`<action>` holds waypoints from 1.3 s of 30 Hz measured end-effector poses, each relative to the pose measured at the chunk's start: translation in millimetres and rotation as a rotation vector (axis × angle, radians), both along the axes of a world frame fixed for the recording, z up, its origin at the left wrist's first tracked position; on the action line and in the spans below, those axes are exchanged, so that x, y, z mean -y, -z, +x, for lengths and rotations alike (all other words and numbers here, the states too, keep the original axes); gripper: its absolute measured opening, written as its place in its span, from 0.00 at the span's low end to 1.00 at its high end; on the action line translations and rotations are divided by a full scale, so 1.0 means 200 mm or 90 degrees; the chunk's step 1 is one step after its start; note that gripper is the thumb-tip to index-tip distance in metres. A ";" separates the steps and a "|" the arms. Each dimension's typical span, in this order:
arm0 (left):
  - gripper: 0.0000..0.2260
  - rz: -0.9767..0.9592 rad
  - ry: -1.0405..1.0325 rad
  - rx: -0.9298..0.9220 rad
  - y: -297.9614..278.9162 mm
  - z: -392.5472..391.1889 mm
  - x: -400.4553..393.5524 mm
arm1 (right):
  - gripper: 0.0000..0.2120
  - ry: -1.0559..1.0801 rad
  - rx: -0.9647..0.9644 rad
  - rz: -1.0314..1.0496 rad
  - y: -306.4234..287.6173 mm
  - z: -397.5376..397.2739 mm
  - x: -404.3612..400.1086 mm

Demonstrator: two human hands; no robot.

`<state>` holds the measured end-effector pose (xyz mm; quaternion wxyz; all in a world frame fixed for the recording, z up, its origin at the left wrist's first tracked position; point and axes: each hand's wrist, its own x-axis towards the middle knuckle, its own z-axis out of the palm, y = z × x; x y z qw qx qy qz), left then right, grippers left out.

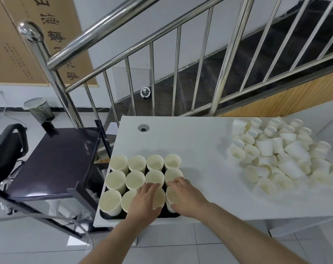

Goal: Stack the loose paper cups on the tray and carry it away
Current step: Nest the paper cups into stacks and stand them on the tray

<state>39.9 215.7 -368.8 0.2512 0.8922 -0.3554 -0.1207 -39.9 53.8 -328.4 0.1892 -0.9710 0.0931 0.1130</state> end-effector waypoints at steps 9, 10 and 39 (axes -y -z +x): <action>0.30 0.045 0.009 0.006 0.05 0.04 -0.01 | 0.33 0.051 -0.012 -0.013 0.09 0.00 0.00; 0.30 0.047 0.006 0.006 0.05 0.05 -0.01 | 0.32 0.054 -0.013 -0.017 0.09 0.00 0.00; 0.26 0.020 -0.009 0.073 -0.17 -0.11 0.30 | 0.28 0.031 0.046 -0.053 -0.13 -0.17 0.23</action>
